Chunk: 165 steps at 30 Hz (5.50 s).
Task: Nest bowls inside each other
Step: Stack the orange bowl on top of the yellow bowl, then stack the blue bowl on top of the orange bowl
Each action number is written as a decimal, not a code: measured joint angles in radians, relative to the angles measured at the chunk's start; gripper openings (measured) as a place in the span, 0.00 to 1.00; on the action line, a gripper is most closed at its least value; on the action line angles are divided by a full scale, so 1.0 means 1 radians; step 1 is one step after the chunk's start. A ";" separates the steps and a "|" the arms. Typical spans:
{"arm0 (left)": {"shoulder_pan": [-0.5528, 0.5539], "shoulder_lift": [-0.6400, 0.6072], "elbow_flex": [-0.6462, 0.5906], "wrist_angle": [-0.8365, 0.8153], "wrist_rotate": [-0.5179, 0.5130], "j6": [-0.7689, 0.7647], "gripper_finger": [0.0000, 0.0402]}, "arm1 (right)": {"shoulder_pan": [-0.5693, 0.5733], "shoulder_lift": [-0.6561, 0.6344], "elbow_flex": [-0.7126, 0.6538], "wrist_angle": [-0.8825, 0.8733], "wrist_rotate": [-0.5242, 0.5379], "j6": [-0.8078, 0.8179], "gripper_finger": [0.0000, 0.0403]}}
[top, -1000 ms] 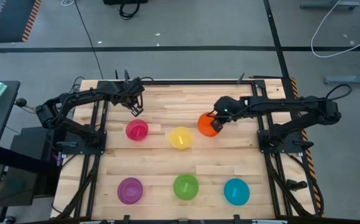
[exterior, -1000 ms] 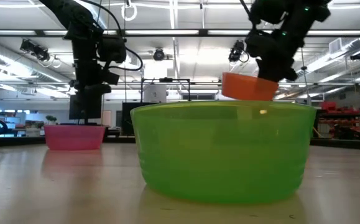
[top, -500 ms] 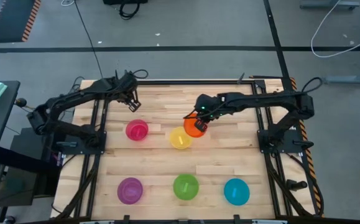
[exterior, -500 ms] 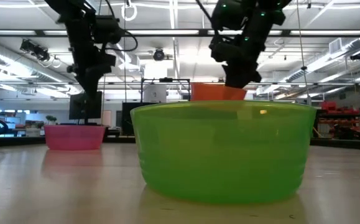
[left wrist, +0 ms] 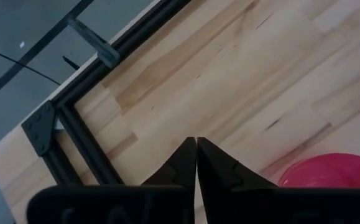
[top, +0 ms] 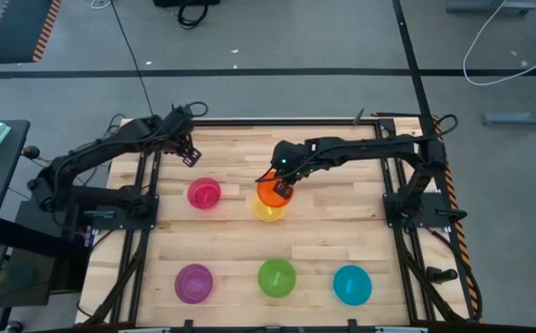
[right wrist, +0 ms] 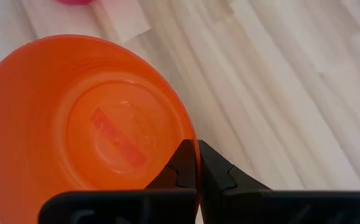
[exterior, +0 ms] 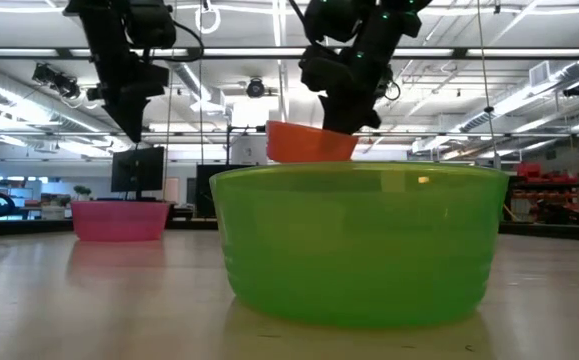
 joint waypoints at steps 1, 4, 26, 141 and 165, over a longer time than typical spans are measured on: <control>-0.002 -0.003 0.000 -0.003 0.000 -0.005 0.06 | 0.005 0.007 0.003 0.000 -0.004 -0.002 0.00; -0.016 -0.009 -0.010 -0.010 0.000 -0.017 0.07 | 0.019 0.010 0.003 -0.017 -0.018 0.000 0.00; -0.035 -0.009 -0.055 -0.022 0.000 -0.024 0.07 | 0.016 0.189 0.004 0.029 -0.062 -0.010 0.00; -0.032 -0.009 -0.055 -0.015 0.000 0.080 0.04 | 1.017 -0.206 -0.353 -0.254 0.034 1.509 0.22; -0.032 -0.009 -0.054 -0.015 0.000 0.082 0.03 | 1.047 -0.206 -0.462 -0.099 0.006 1.543 0.22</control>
